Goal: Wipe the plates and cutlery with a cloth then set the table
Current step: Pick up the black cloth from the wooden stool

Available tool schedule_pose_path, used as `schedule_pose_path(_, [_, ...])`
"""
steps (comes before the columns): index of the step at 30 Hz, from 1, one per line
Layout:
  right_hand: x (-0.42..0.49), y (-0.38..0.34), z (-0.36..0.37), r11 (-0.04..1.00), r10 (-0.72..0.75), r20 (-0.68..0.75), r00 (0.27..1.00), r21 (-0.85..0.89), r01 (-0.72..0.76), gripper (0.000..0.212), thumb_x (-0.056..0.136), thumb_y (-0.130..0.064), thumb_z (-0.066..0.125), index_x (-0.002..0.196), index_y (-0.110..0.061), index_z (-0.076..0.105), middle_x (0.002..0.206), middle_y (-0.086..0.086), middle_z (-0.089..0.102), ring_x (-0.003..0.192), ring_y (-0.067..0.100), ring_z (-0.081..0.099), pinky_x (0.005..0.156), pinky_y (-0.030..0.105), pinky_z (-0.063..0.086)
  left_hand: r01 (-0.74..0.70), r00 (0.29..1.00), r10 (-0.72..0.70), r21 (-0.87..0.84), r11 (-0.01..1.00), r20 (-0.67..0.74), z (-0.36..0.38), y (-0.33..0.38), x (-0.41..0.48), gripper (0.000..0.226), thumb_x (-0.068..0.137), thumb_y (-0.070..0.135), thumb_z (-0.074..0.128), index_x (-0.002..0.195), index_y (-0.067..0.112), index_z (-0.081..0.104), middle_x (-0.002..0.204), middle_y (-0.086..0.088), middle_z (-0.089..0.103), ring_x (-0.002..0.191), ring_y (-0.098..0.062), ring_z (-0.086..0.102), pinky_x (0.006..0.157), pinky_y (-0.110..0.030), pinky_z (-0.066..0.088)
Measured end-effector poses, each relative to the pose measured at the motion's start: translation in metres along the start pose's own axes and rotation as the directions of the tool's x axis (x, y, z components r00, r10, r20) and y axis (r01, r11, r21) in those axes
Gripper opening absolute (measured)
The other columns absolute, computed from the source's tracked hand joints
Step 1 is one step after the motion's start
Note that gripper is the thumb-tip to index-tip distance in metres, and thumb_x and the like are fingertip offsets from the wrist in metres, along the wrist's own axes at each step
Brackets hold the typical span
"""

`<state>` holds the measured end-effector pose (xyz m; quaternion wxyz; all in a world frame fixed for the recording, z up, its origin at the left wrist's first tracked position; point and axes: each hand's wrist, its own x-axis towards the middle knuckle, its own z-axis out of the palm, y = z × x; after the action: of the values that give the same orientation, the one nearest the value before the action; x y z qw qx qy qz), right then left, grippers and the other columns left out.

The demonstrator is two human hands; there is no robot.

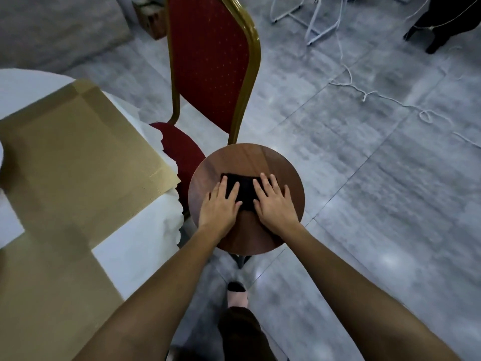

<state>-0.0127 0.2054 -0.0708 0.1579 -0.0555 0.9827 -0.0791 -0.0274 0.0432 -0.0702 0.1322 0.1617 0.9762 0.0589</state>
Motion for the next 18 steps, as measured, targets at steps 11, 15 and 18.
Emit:
schedule_pose_path(11, [0.017, 0.002, -0.017, 0.982, 0.111, -0.061, 0.992, 0.161, -0.100, 0.057, 0.092, -0.034, 0.053, 0.144, -0.020, 0.033, 0.141, 0.011, 0.039, 0.124, 0.034, 0.038, 0.096, 0.045, 0.040, 0.382, 0.904, -0.424, -0.562, 0.733, 0.060, -0.025, 0.023, 0.020, 0.062, 0.090, 0.018, 0.062, 0.142, 0.016, 0.029, 0.135, -0.018, 0.045, 0.121, -0.033, 0.049, 0.096, -0.037, 0.042])
schedule_pose_path(15, [0.032, 0.007, -0.032, 0.964, 0.121, 0.113, 0.986, 0.223, -0.144, 0.055, 0.089, -0.033, 0.061, 0.137, -0.018, 0.041, 0.130, 0.012, 0.050, 0.120, 0.032, 0.045, 0.096, 0.044, 0.042, 0.446, 0.880, -0.431, -0.664, 0.600, 0.201, -0.027, 0.015, 0.022, 0.067, 0.083, 0.020, 0.071, 0.139, 0.010, 0.036, 0.132, -0.013, 0.053, 0.121, -0.028, 0.051, 0.096, -0.032, 0.043])
schedule_pose_path(18, [0.035, 0.006, -0.043, 0.926, 0.053, 0.192, 0.980, 0.357, -0.120, 0.030, 0.087, -0.024, 0.065, 0.115, -0.016, 0.059, 0.108, 0.007, 0.062, 0.099, 0.023, 0.060, 0.074, 0.031, 0.051, 0.392, 0.913, -0.327, -0.741, 0.546, 0.242, -0.036, 0.001, 0.015, 0.056, 0.082, 0.019, 0.073, 0.131, 0.006, 0.049, 0.127, -0.009, 0.058, 0.117, -0.023, 0.055, 0.088, -0.025, 0.044])
